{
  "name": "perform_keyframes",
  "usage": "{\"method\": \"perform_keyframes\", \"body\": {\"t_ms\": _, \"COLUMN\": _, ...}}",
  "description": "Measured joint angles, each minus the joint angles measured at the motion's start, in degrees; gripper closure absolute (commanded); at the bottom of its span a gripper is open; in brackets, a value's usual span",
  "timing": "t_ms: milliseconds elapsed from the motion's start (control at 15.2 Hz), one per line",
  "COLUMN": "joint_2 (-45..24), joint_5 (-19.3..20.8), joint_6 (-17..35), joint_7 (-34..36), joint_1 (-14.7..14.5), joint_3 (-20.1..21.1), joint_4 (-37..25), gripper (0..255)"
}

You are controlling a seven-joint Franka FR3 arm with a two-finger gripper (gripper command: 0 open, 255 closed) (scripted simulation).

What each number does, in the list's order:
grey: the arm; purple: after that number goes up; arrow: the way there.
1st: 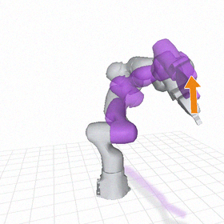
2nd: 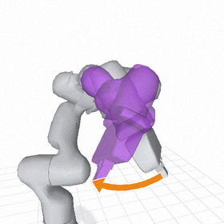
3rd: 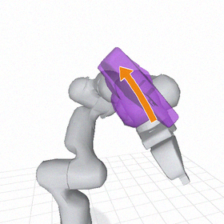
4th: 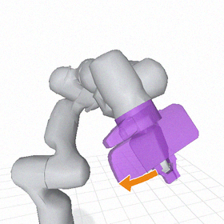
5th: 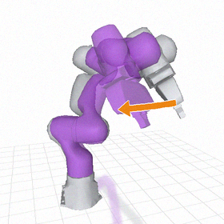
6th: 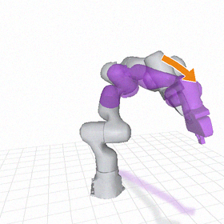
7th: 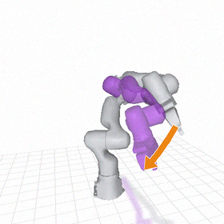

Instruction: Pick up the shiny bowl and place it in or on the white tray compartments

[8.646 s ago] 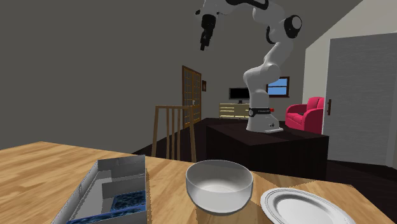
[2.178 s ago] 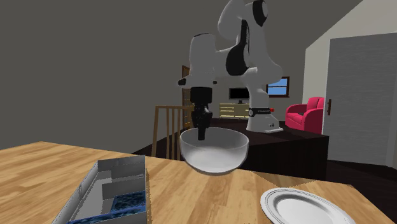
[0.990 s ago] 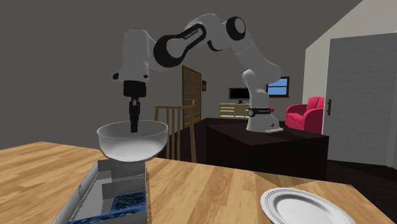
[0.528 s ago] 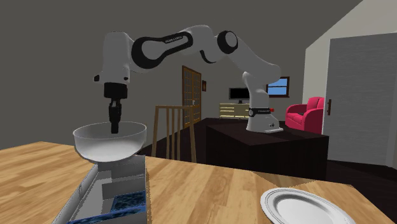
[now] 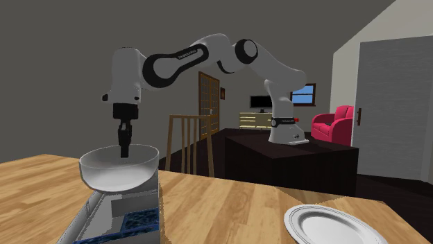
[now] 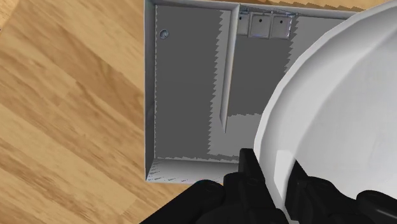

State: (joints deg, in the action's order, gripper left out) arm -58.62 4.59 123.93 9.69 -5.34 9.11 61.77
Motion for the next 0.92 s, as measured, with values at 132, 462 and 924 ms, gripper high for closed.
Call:
{"method": "perform_keyframes", "body": {"t_ms": 132, "joint_2": -0.7, "joint_5": 0.1, "joint_6": 1.0, "joint_7": -0.1, "joint_1": 0.0, "joint_3": -0.1, "joint_4": 0.3, "gripper": 255}}
{"method": "perform_keyframes", "body": {"t_ms": 462, "joint_2": -3.6, "joint_5": 0.2, "joint_6": 2.6, "joint_7": -0.1, "joint_1": -0.2, "joint_3": -0.3, "joint_4": -1.0, "gripper": 255}}
{"method": "perform_keyframes", "body": {"t_ms": 924, "joint_2": -4.2, "joint_5": 0.3, "joint_6": 3.0, "joint_7": -0.2, "joint_1": -0.2, "joint_3": -0.3, "joint_4": -1.5, "gripper": 255}}
